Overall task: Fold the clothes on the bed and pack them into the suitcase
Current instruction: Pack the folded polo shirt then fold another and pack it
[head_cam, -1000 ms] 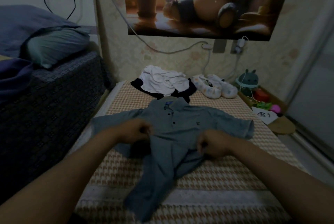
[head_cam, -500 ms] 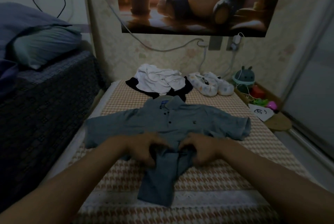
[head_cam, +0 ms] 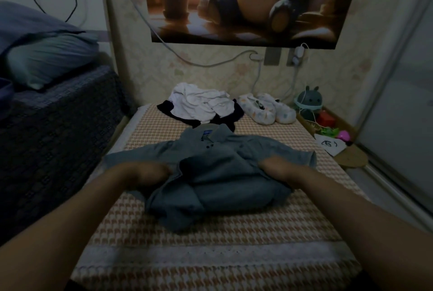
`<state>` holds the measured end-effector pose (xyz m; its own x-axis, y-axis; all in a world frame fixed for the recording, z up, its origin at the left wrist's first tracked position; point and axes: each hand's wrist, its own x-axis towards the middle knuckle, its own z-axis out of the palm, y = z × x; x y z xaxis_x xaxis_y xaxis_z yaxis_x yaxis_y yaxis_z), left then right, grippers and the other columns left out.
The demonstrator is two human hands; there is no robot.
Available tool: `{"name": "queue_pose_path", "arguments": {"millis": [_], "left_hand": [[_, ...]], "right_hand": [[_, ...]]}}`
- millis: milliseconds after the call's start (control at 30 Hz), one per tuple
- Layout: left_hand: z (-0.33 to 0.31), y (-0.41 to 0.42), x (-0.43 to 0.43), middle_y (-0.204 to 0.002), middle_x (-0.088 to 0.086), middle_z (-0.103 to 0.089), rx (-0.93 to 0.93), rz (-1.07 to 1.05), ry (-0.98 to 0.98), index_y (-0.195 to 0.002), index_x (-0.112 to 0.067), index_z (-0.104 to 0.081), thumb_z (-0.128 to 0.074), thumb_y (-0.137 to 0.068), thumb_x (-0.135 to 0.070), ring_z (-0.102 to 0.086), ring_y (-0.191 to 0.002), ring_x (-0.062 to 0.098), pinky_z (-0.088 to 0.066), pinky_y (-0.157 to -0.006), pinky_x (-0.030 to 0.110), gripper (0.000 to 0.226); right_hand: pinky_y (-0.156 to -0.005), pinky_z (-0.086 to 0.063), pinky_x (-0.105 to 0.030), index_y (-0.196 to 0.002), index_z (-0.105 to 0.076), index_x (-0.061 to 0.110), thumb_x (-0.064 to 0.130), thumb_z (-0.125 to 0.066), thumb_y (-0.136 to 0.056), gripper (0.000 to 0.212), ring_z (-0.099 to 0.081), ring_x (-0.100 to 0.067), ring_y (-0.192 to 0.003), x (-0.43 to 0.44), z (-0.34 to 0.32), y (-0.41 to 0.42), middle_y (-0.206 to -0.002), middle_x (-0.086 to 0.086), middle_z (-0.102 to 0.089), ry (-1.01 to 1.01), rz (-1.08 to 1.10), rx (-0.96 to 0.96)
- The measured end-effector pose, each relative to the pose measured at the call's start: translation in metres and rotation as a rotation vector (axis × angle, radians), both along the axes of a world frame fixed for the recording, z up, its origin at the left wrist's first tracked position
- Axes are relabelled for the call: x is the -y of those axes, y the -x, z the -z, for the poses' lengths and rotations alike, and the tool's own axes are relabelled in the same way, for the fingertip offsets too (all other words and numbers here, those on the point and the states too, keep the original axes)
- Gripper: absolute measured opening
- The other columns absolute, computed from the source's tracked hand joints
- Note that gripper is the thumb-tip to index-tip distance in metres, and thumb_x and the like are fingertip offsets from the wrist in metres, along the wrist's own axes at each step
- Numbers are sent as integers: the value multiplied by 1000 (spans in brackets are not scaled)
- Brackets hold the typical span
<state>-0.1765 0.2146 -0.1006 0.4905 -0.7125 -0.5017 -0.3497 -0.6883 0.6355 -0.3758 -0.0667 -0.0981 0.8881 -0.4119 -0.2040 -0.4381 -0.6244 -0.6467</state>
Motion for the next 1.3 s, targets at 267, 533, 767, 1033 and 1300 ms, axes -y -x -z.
{"name": "queue_pose_path", "arguments": {"millis": [267,533,767,1033,1300], "left_hand": [[-14,24,27,-118,-1,-59,449,-41,93,-117,-26,-57,-56,-91,-45,-54,-96,13,-42,-73,25,31],[5,46,40,-126,-1,-60,672,246,-263,-122,-27,-58,-78,-69,-47,-58,-111,20,-47,-88,29,60],[-21,-10,70,-67,10,-69,544,1,-47,-74,-6,-67,-63,-89,-22,-66,-60,25,-55,-56,30,23],[-22,-71,115,-118,-1,-53,378,-370,619,-143,-21,-43,-49,-100,-18,-49,-109,16,-40,-93,30,44],[49,-59,81,-155,1,-26,663,10,-23,-147,-27,-33,-73,-69,-63,-31,-140,22,-32,-112,34,95]], "right_hand": [[-97,-44,-31,-114,-60,14,48,-54,-89,43,-57,-19,-108,-5,26,-2,-119,0,-61,235,-9,76],[-65,-41,-26,-65,-46,20,33,-63,-85,29,-58,-21,-82,-6,28,-24,-75,1,-54,293,96,17],[-74,-40,-28,-101,-59,5,23,-46,-97,22,-56,-28,-91,37,-2,-51,-115,-16,-60,198,452,171],[-101,-39,-42,-143,-27,8,21,-53,-95,57,-44,-37,-123,64,9,-102,-143,-19,-36,-20,746,367],[-109,-33,-46,-144,-38,24,32,-51,-90,56,-39,-30,-129,14,51,-138,-144,-9,-39,461,-35,24]]}}
